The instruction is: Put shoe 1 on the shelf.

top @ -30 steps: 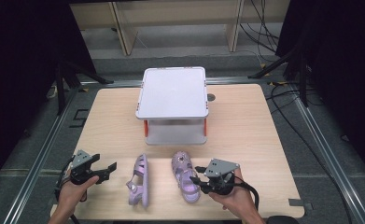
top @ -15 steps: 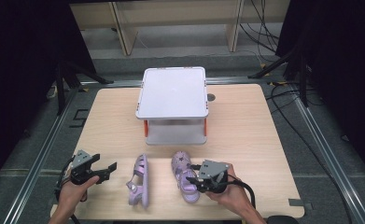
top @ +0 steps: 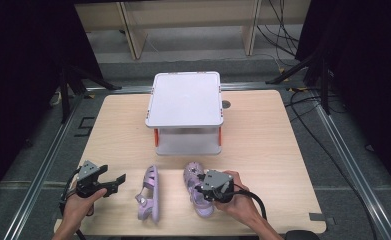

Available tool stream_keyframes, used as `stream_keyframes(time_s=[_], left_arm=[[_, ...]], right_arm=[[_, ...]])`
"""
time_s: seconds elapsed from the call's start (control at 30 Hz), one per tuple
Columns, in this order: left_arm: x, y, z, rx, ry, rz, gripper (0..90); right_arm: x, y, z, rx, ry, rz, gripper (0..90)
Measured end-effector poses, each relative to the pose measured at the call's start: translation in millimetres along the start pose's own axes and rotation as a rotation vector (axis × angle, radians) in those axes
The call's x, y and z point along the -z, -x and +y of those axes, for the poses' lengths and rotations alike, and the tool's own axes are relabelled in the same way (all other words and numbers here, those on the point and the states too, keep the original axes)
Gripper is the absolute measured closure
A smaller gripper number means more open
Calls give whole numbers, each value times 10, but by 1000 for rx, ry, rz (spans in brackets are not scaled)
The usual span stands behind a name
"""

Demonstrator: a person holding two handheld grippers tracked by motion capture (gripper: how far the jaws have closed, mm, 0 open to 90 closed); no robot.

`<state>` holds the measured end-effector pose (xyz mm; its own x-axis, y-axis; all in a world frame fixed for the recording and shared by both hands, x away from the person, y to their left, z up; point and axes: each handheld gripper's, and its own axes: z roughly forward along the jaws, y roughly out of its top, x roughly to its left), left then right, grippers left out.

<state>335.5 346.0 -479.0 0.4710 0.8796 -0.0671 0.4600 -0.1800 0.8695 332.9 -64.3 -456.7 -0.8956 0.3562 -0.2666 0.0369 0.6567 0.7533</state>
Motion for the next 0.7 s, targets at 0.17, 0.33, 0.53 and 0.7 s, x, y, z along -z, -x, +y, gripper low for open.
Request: stream_keyframes(time_s=[0.17, 0.33, 0.53, 0.7], left_arm=[[13, 7, 0, 9, -5, 10, 156], [18, 5, 6, 8, 2, 4, 156], [17, 11, 3, 3, 0, 3, 155], [47, 17, -4, 26, -15, 24, 155]], right_arm=[[3, 21, 8, 4, -6, -13, 729], [40, 55, 12, -25, 13, -34, 805], [146, 87, 89, -79, 71, -16, 824], [236, 150, 180, -86, 95, -29, 824]])
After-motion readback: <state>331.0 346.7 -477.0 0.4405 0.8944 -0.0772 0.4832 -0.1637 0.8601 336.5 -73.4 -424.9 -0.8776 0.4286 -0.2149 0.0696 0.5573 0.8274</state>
